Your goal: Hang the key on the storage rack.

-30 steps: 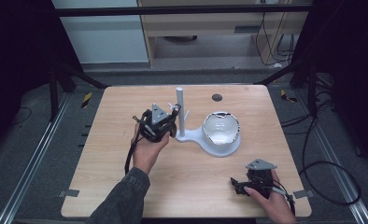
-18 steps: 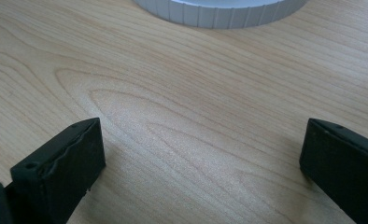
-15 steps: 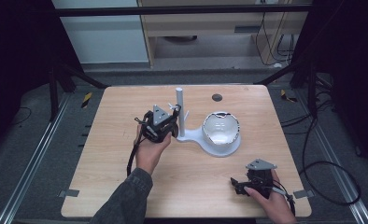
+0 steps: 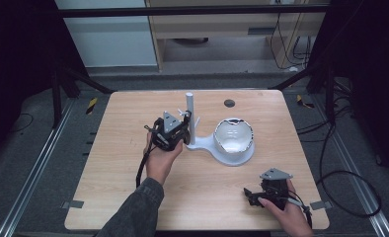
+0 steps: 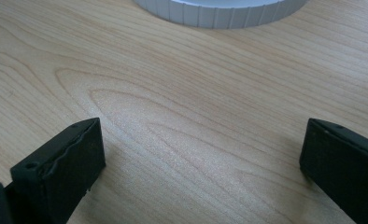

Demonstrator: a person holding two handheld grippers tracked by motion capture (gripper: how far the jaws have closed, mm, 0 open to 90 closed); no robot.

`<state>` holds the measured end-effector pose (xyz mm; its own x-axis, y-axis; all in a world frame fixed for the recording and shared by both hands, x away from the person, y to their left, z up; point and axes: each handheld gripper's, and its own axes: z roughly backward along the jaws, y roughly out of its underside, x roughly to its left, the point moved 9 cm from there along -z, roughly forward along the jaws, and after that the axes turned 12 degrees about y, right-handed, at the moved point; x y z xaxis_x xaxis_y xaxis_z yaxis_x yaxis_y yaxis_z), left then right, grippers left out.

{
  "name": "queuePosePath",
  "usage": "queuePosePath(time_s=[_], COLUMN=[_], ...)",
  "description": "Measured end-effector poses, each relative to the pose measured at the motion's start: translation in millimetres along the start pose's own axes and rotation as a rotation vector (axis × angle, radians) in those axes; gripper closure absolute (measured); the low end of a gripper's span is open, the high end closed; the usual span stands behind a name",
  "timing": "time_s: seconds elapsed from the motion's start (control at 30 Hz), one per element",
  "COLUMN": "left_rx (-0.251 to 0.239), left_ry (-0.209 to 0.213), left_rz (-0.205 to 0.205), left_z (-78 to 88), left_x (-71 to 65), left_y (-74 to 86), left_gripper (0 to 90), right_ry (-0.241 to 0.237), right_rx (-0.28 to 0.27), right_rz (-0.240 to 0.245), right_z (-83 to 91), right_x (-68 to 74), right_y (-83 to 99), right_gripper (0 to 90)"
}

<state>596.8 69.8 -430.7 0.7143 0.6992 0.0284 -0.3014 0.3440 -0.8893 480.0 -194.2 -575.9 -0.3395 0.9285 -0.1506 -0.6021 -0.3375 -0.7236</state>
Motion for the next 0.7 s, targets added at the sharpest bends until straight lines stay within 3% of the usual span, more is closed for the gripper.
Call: queuePosePath(time_s=[0.7], left_rx=[-0.032], left_ry=[-0.019], left_rz=[0.027], left_z=[-7.4], left_x=[0.2], left_y=[-0.1], left_gripper=[79.7], right_ry=[0.000], right_rx=[0.000], right_rz=[0.000], right_z=[0.0], right_x=[0.0], right_y=[0.0], right_gripper=[0.4])
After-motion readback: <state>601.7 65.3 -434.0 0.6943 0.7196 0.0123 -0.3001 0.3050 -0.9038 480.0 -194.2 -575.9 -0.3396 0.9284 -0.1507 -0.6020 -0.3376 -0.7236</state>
